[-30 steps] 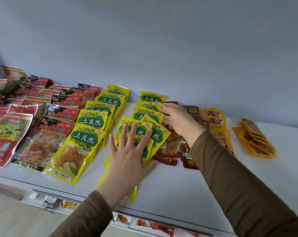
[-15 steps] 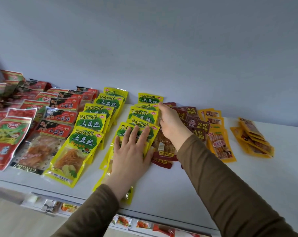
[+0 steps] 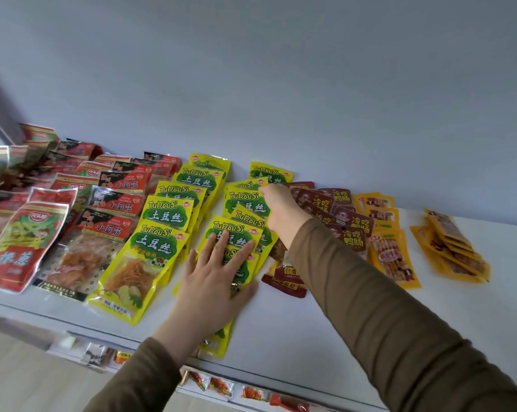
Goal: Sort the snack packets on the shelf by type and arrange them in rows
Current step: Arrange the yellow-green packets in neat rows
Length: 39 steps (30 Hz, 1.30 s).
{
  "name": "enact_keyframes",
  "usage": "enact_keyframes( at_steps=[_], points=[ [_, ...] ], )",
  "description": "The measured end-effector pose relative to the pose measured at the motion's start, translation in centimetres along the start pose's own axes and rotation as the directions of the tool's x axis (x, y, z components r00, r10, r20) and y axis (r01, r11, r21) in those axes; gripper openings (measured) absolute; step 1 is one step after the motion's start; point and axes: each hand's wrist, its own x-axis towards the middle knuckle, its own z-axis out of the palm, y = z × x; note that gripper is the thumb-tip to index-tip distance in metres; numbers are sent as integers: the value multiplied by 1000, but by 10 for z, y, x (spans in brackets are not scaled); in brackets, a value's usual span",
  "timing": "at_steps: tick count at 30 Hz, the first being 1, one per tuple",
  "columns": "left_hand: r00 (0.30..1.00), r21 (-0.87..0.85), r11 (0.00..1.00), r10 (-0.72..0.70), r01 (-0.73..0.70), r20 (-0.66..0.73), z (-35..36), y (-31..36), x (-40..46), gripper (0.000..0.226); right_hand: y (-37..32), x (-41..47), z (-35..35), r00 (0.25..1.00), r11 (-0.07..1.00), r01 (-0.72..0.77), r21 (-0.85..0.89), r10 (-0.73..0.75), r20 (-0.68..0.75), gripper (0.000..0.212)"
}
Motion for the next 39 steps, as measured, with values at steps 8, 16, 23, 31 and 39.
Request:
enact_keyframes(
  at_steps=[8,16,23,31,39],
  points=[
    [999,42,999,31,-33,34,-8,-13,0,75,6,14,9,989,997,44,-69,-54,-140,53],
    [999,23,999,-34,34,30,-9,-12,1,76,6,7,12,995,997,77,-25,-75,64,61],
    [979,-204,978,-74,34,-192,-29,-27,-31,80,9,-22,-40,850,729,524,-441,-476,225,43],
    [997,-60,998,11,-16,-72,-7,-22,-62,85,37,-39,-47,744,47,515,-856,-521,419,51],
    [996,-86,996,30,-37,-80,-3,-23,-60,80,33,-28,-25,672,169,593,-788,-644,367,17]
  ],
)
